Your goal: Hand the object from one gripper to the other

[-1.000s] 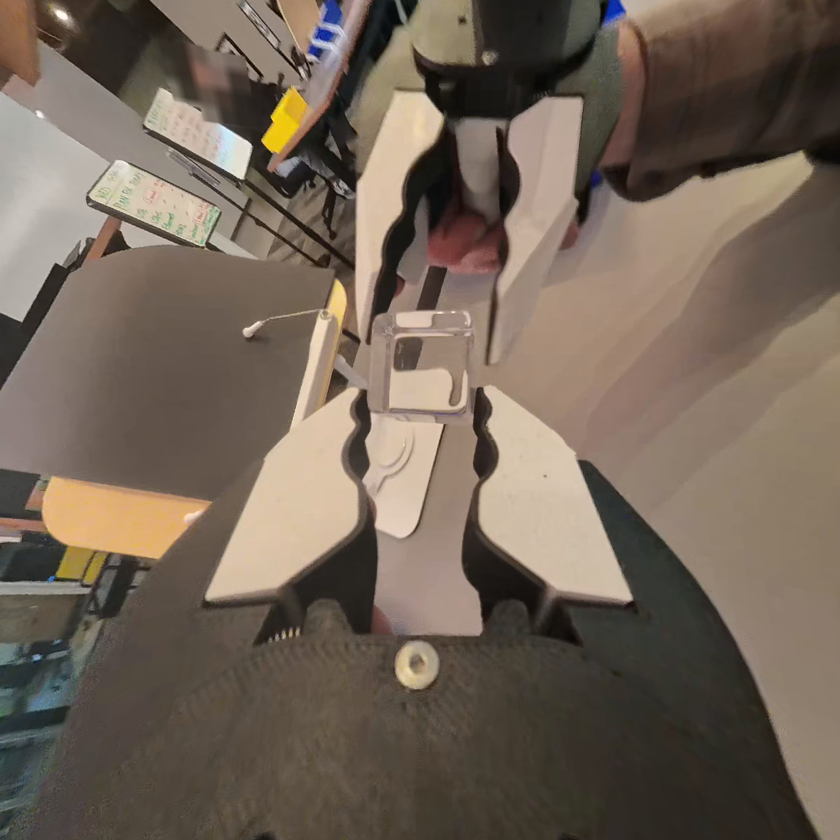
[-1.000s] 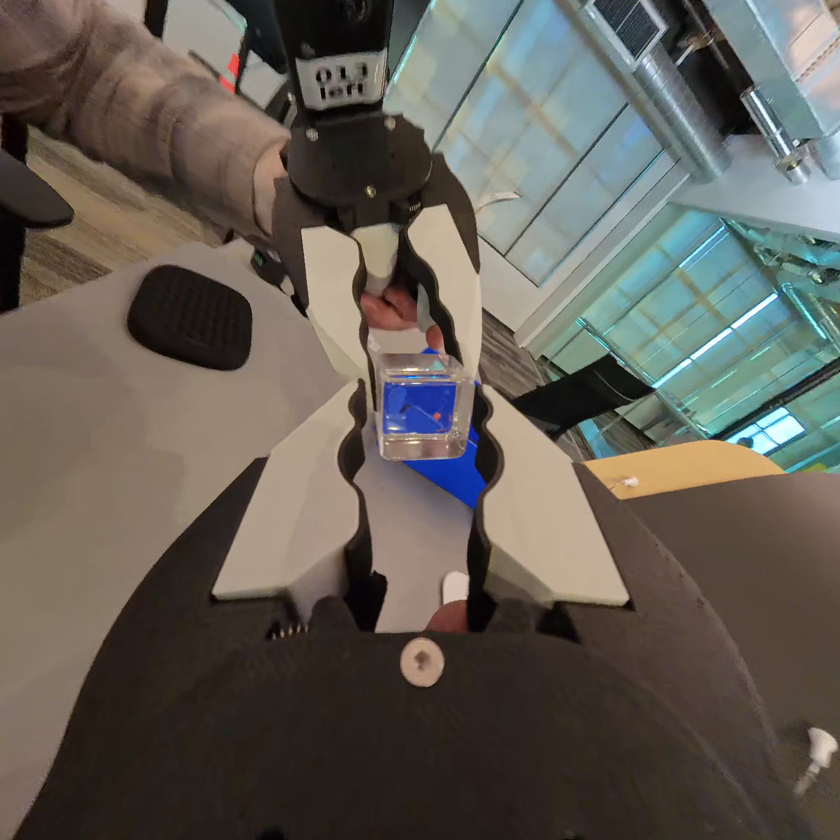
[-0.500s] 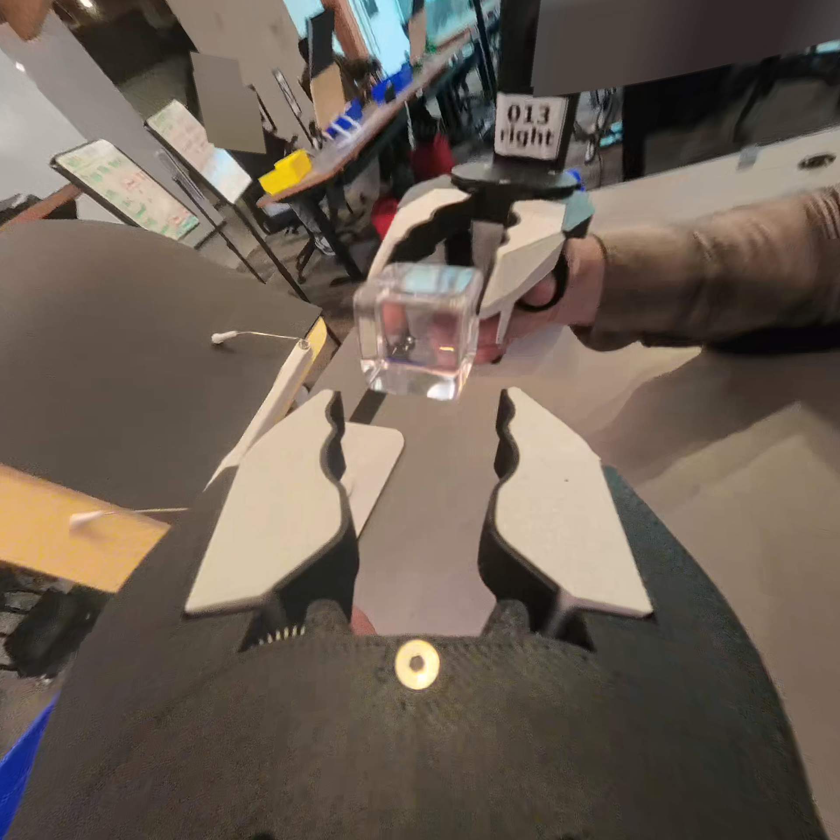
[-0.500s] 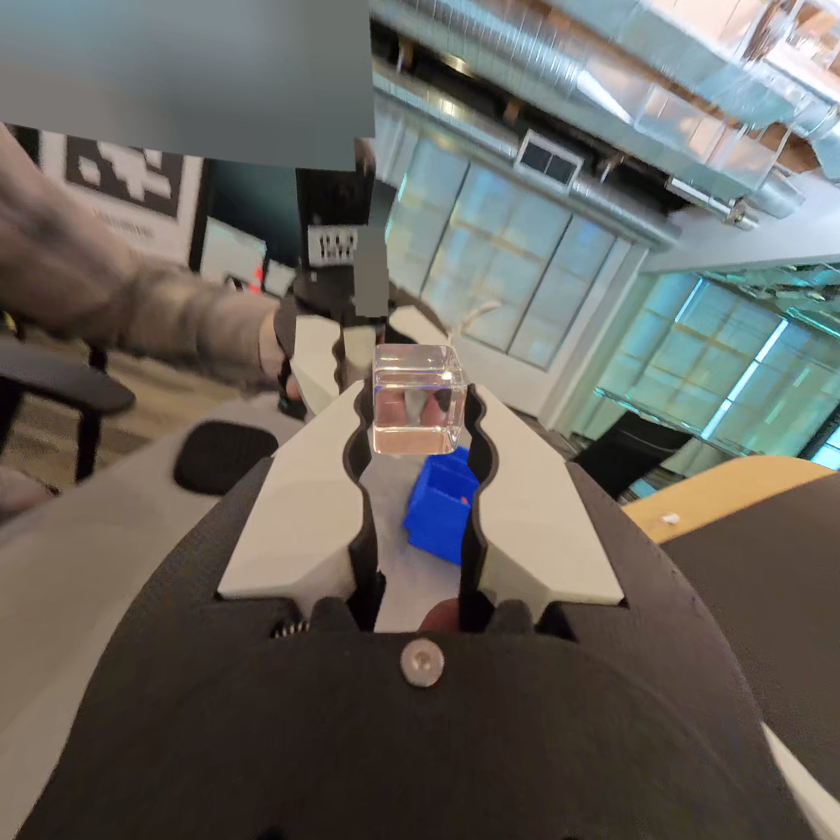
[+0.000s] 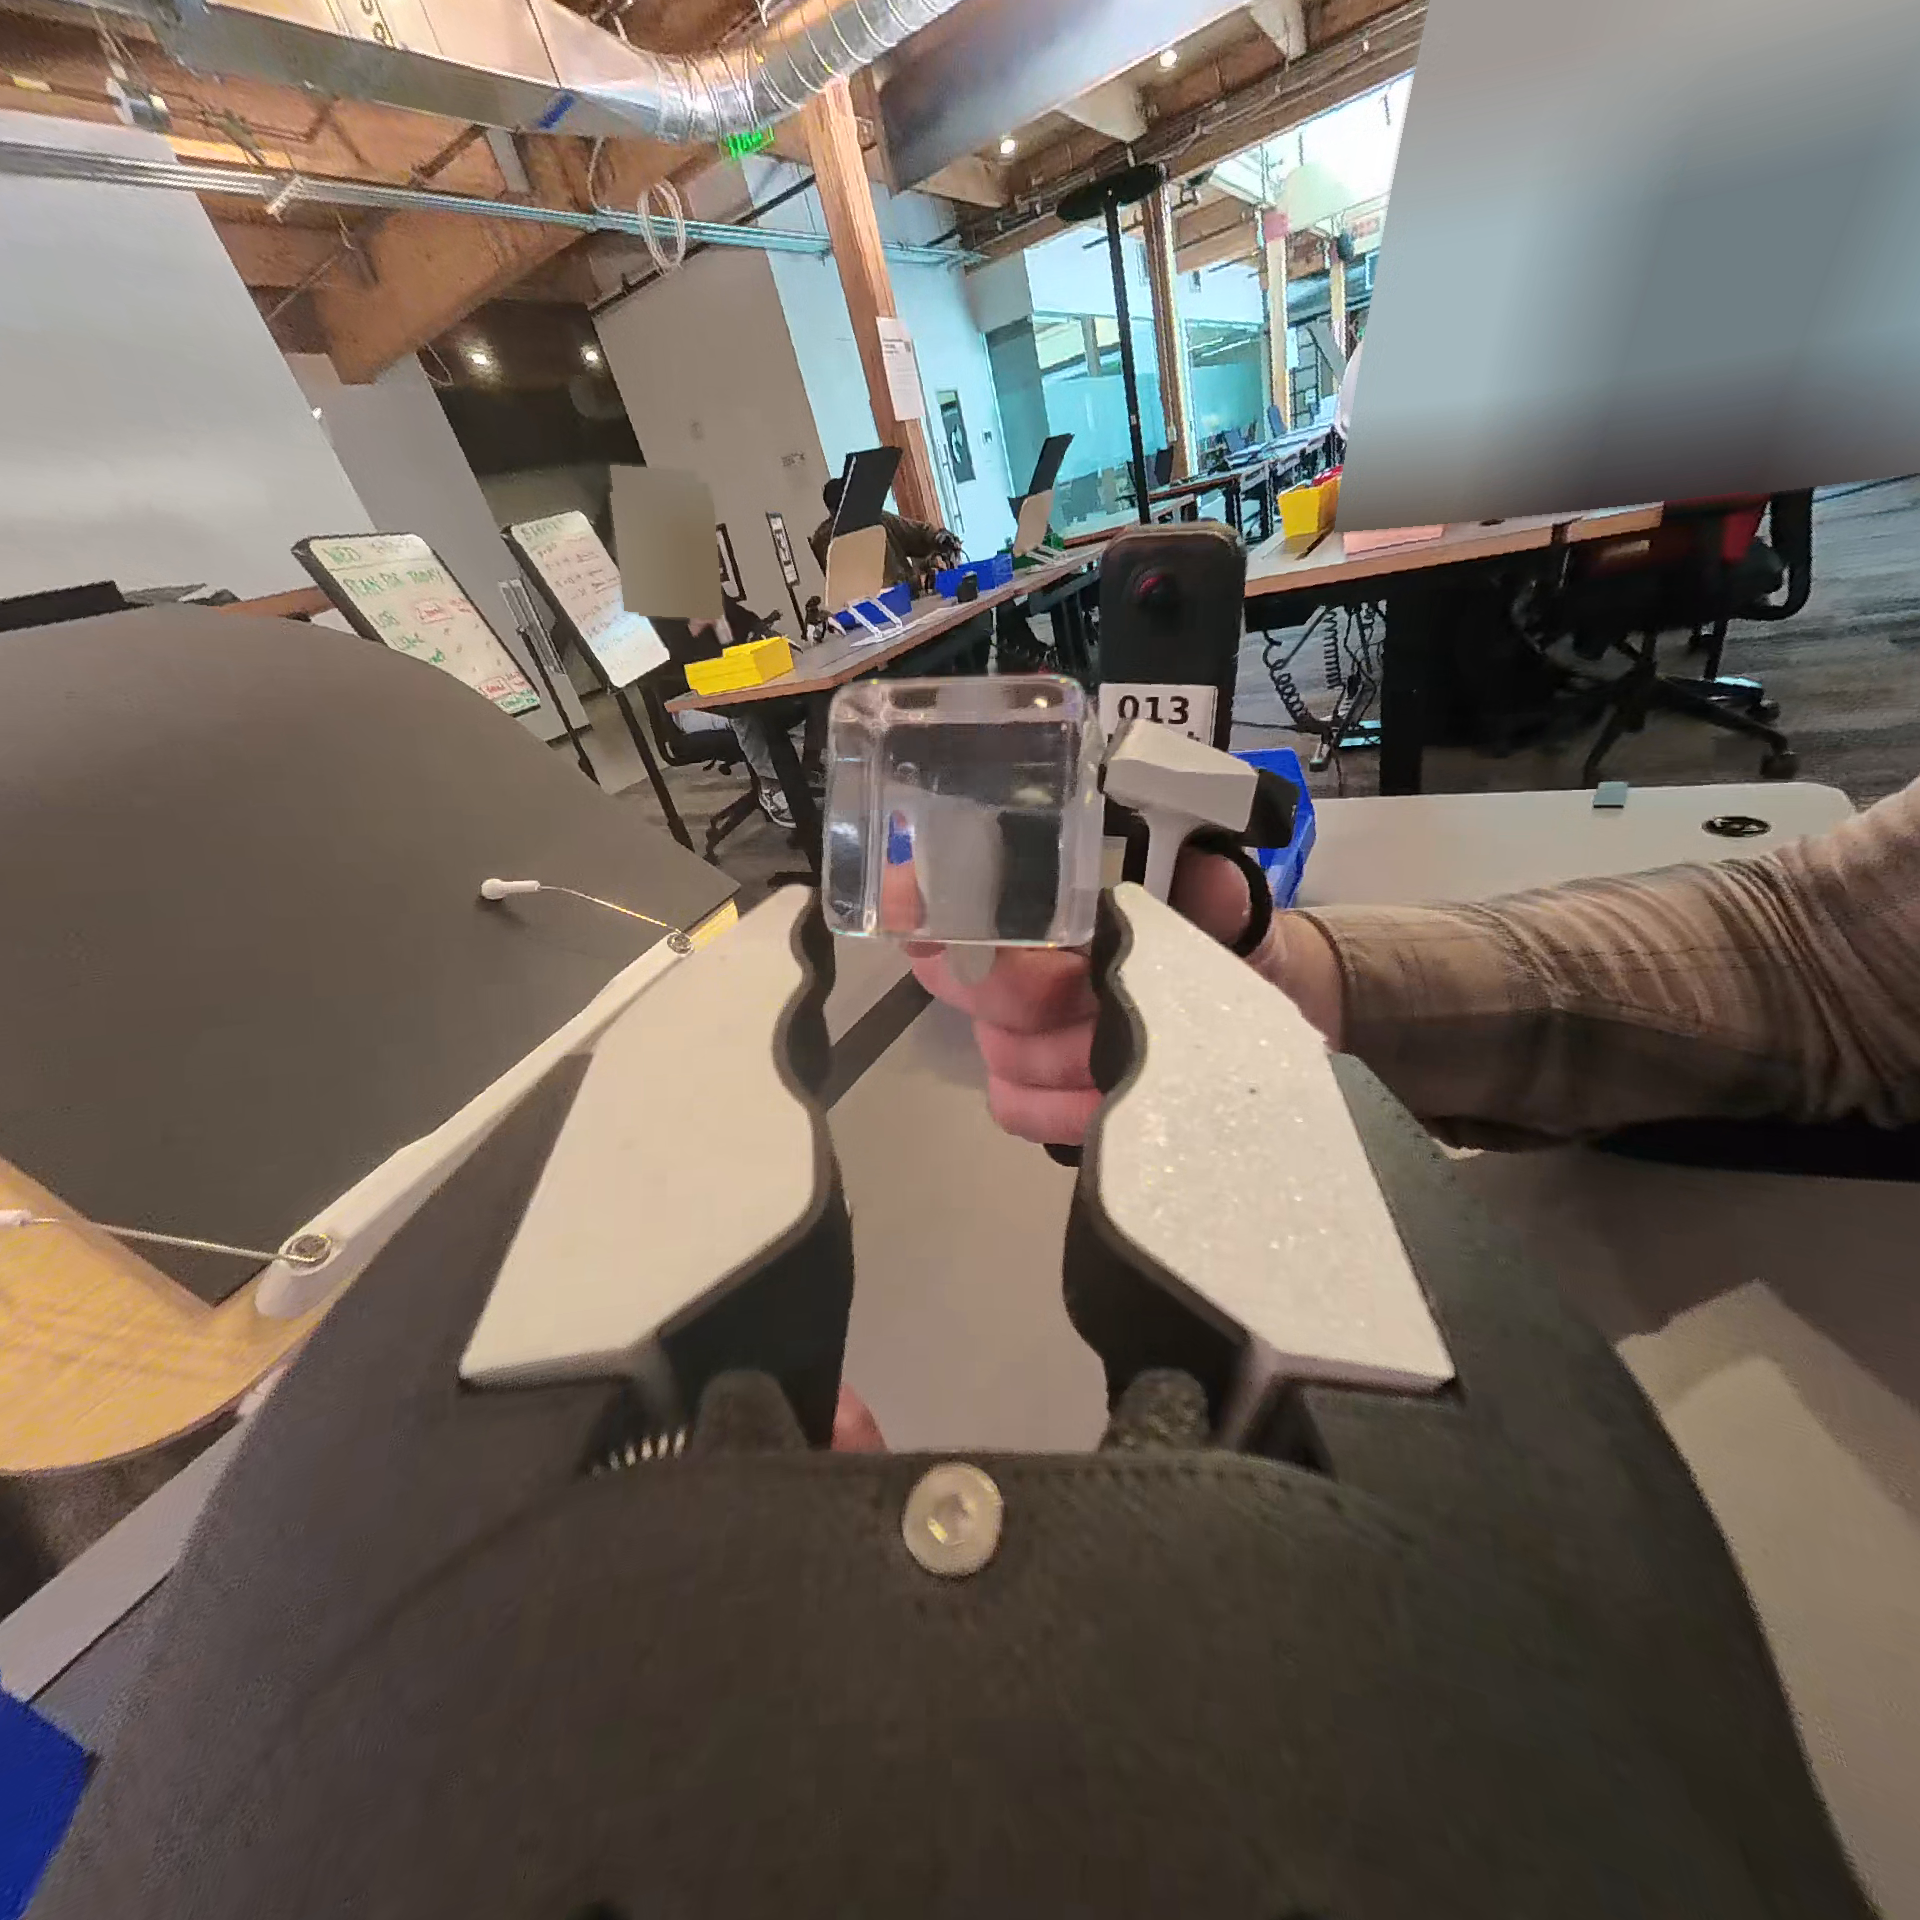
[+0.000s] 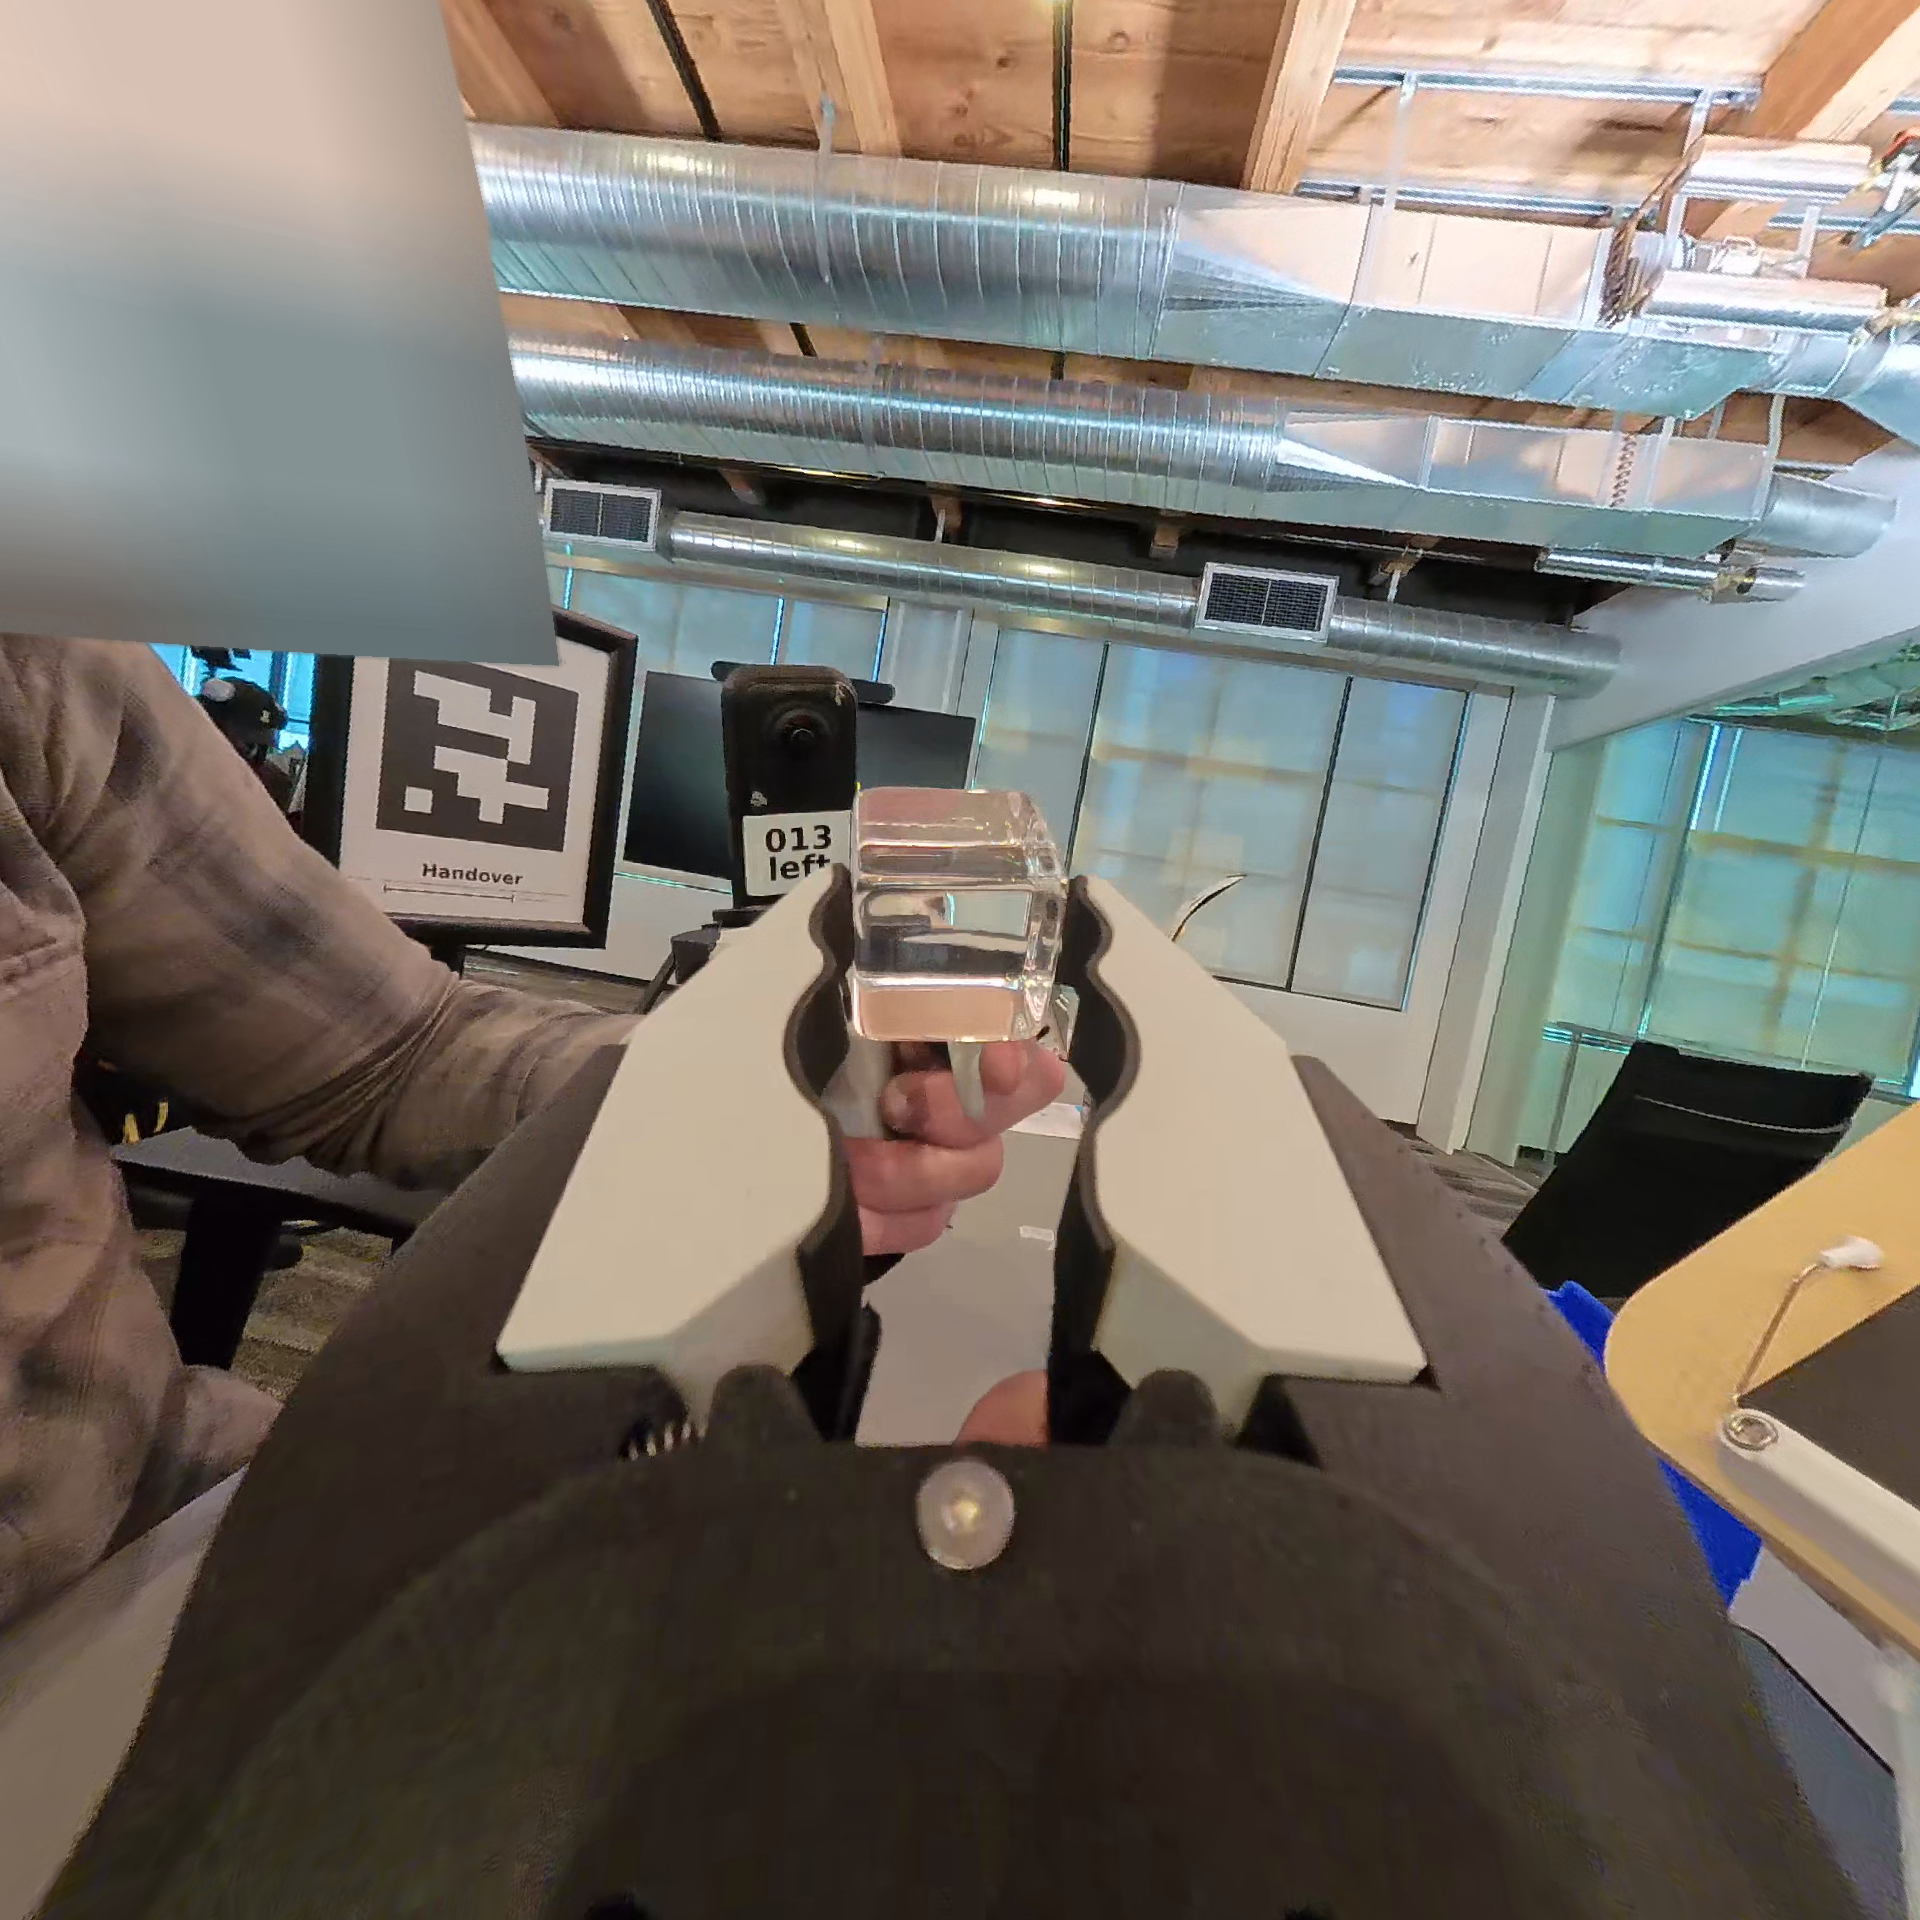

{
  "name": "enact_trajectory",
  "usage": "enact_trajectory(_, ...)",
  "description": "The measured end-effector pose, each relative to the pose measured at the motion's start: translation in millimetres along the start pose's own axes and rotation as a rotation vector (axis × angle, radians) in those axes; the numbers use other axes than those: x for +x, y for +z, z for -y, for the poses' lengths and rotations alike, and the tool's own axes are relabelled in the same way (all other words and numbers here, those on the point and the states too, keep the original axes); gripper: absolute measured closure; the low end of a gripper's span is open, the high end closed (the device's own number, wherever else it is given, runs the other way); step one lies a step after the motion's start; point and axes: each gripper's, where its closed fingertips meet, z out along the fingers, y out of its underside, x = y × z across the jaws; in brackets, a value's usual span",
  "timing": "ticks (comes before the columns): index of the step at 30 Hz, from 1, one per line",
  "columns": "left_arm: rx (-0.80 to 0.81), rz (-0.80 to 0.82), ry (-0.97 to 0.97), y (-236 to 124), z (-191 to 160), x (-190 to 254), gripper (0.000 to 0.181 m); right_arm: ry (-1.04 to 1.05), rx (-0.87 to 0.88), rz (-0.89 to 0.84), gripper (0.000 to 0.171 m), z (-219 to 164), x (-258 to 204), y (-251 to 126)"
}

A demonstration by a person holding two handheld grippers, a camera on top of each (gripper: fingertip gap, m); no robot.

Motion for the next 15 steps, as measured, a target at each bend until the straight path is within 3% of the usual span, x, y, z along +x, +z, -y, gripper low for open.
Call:
enact_trajectory(10,0.101,0.006,-0.046,1.3,16.0,3.8,0.134,0.009,0.029,0.018,0.134,3.6,-4.4,0.9)
enact_trajectory(15,0.040,0.009,-0.016,0.1,10.6,1.3,0.134,0.005,-0.043,0.025,0.133,-2.3,-2.0,-0.2)
